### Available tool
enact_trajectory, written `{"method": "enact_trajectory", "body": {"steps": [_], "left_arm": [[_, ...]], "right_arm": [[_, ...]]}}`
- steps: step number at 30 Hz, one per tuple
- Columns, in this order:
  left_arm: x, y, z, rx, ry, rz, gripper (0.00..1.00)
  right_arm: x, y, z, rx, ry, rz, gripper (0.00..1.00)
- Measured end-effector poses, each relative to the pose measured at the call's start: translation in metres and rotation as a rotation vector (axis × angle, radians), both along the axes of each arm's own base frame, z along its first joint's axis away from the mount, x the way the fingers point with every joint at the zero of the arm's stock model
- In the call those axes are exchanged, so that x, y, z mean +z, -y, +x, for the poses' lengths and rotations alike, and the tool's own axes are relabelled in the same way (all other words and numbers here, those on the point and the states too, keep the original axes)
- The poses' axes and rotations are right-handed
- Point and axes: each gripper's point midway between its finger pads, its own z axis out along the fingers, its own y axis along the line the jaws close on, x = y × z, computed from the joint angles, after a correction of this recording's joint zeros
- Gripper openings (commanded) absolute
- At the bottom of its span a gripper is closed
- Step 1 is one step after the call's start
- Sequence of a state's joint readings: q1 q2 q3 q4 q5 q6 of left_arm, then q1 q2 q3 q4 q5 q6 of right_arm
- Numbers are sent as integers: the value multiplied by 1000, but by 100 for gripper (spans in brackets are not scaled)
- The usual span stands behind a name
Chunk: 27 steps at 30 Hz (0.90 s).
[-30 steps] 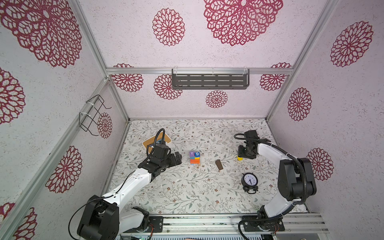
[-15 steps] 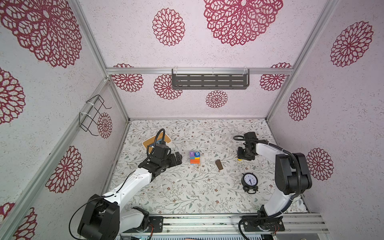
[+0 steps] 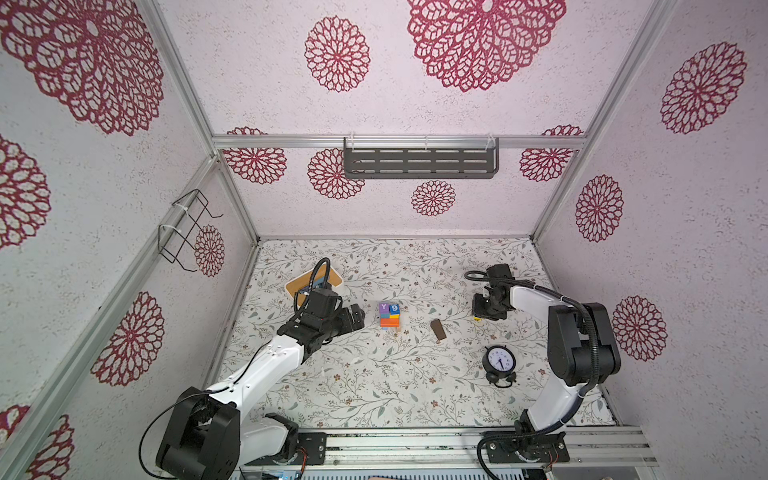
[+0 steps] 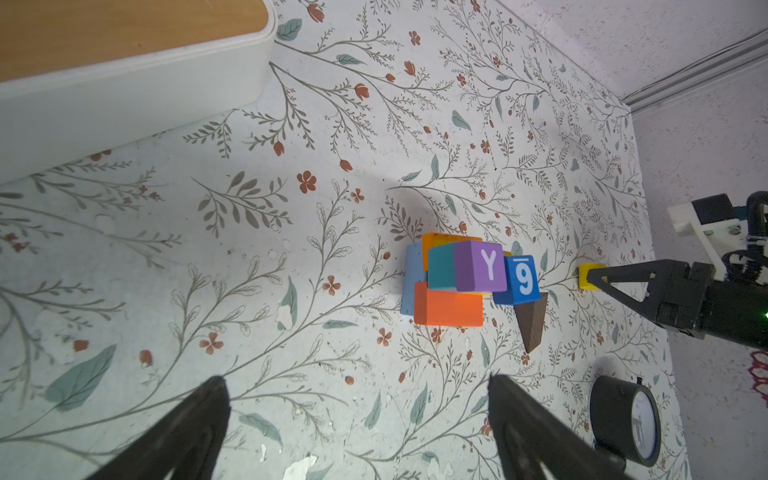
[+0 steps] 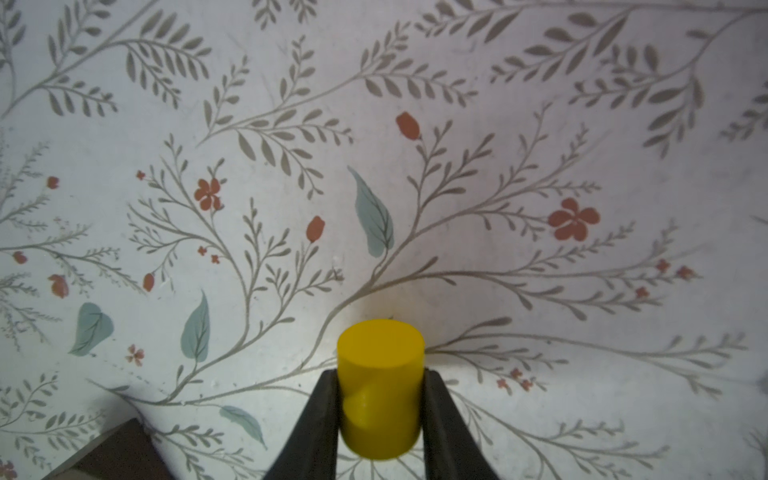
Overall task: Build the wood block tower
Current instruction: 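Lift the yellow cylinder with the right gripper while the left gripper approaches it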
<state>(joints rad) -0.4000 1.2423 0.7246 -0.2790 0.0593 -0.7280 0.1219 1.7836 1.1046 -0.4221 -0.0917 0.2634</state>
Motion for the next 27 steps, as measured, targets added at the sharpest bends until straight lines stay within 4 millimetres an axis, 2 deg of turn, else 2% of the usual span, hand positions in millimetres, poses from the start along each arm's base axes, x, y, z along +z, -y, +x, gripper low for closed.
{"method": "enact_trajectory", "body": {"steps": [4, 7, 12, 13, 15, 18, 22, 27], "left_arm": [[5, -2, -3, 2, 2, -1, 98], [17, -2, -5, 2, 26, -11, 95], [42, 2, 0, -2, 80, -45, 84], [45, 3, 1, -4, 83, -50, 80], [47, 5, 1, -8, 82, -65, 65], [50, 10, 1, -20, 82, -97, 52], [59, 22, 7, -44, 86, -149, 52], [81, 43, 23, -94, 119, -232, 63]], "right_arm": [[6, -12, 0, 26, 22, 67, 15], [24, -31, -2, 76, 68, 156, 15], [81, -79, -3, 220, 219, 283, 13], [91, -89, -5, 250, 245, 304, 13], [110, -110, -10, 314, 292, 350, 13], [126, -137, -20, 398, 328, 403, 13], [137, -169, -33, 496, 345, 466, 13], [155, -202, -47, 611, 384, 527, 13]]}}
